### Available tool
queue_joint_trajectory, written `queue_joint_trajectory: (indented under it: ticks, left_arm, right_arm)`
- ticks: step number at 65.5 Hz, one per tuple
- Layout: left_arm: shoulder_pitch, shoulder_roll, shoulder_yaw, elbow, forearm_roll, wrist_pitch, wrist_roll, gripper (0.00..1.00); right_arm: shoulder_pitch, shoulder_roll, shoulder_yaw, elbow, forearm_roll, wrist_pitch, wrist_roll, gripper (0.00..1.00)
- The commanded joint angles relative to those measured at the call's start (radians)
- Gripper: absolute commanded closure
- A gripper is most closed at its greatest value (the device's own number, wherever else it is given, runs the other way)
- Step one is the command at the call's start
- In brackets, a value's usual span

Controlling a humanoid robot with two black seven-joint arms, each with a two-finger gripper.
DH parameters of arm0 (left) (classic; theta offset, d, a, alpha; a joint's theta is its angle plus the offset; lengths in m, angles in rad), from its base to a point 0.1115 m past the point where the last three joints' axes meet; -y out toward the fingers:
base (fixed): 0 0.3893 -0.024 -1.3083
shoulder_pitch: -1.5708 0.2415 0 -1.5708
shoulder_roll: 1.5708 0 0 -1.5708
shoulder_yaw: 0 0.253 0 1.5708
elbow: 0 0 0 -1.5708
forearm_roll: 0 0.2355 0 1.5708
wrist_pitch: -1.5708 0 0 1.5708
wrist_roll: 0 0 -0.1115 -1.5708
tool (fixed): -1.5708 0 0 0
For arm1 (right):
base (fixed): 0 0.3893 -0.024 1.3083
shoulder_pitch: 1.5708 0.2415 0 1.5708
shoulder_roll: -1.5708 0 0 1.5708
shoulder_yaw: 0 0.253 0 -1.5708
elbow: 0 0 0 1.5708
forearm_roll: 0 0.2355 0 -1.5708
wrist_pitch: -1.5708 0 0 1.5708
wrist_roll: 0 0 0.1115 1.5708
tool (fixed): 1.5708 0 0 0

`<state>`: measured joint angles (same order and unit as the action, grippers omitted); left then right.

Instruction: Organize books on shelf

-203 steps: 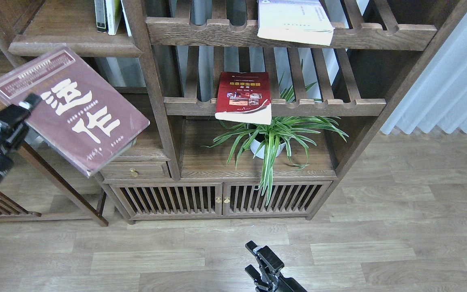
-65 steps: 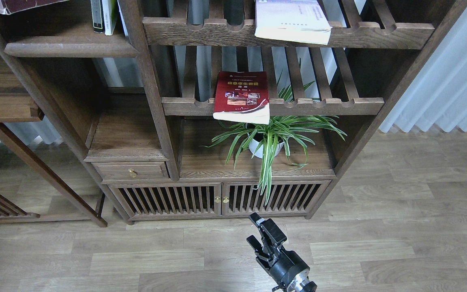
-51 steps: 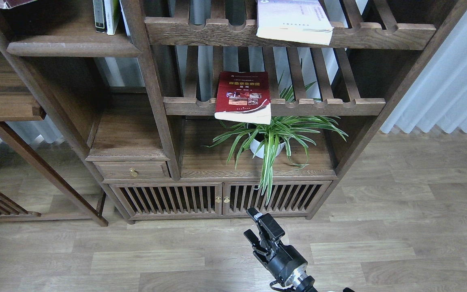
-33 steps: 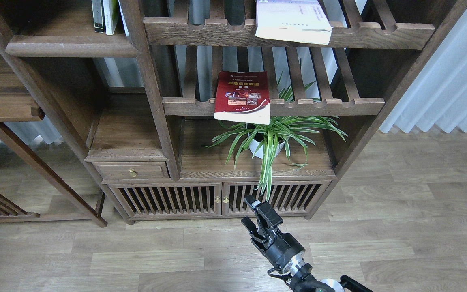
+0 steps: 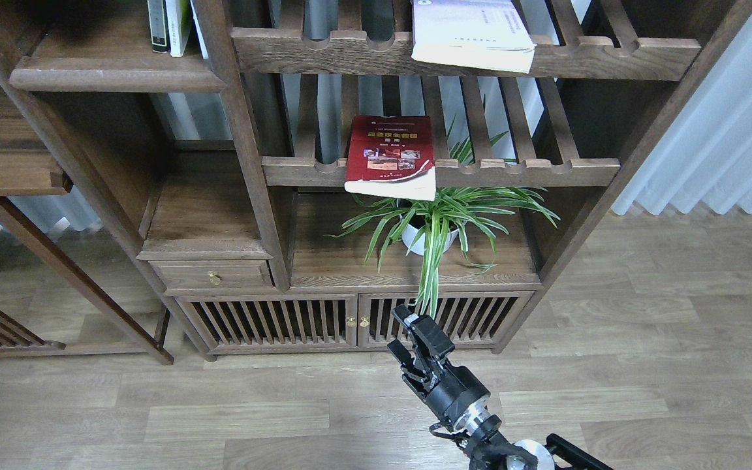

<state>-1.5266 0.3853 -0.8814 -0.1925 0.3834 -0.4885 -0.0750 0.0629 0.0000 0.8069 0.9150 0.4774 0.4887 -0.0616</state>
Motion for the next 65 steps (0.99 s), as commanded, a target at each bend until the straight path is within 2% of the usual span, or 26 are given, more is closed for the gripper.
queue_joint_trajectory:
  ticks: [1,8,14,20,25,31,35,38,41,51,65]
  left_arm:
    - [-0.004,-0.039,0.018,0.041,0.000,0.000,-0.022,0.90]
    - [-0.004,-0.071,0.047,0.053,0.003,0.000,-0.055,0.89]
    - [-0.004,-0.086,0.136,0.062,0.008,0.000,-0.080,0.86]
    - [0.006,-0.098,0.162,0.059,0.011,0.000,-0.080,0.83]
    - [0.009,-0.115,0.164,0.056,0.012,0.000,-0.072,0.73]
    - [0.011,-0.129,0.150,0.053,0.011,0.002,-0.062,0.51]
    - [0.014,-0.135,0.148,0.039,0.008,0.025,-0.049,0.32]
    - [0.019,-0.135,0.147,0.024,0.011,0.030,-0.037,0.11]
    - [0.031,-0.132,0.136,0.007,0.008,0.030,-0.032,0.01]
    - [0.072,-0.086,0.062,-0.114,0.008,0.030,-0.028,0.01]
    - [0.103,0.000,0.029,-0.215,0.000,0.022,-0.019,0.01]
  right_arm:
    - [0.001,0.000,0.000,0.012,0.000,0.000,0.000,0.00]
    - [0.000,0.000,0.000,0.019,0.000,0.000,0.000,0.00]
    - [-0.002,0.000,0.002,0.019,0.001,0.000,0.000,0.00]
    - [-0.002,0.000,0.002,0.019,0.000,0.000,0.000,0.00]
    - [-0.002,0.000,0.002,0.019,0.000,0.000,0.002,0.00]
    - [-0.002,0.000,0.002,0.019,0.000,0.000,0.002,0.00]
    - [-0.002,0.000,0.014,0.019,0.001,0.000,0.002,0.00]
    - [-0.003,0.000,0.034,0.018,0.001,0.000,0.002,0.00]
    - [-0.003,0.000,0.051,0.018,0.001,0.000,0.002,0.00]
    - [0.001,0.000,0.095,0.018,0.001,0.000,0.002,0.00]
    - [0.018,0.000,0.110,0.018,0.000,0.000,0.002,0.00]
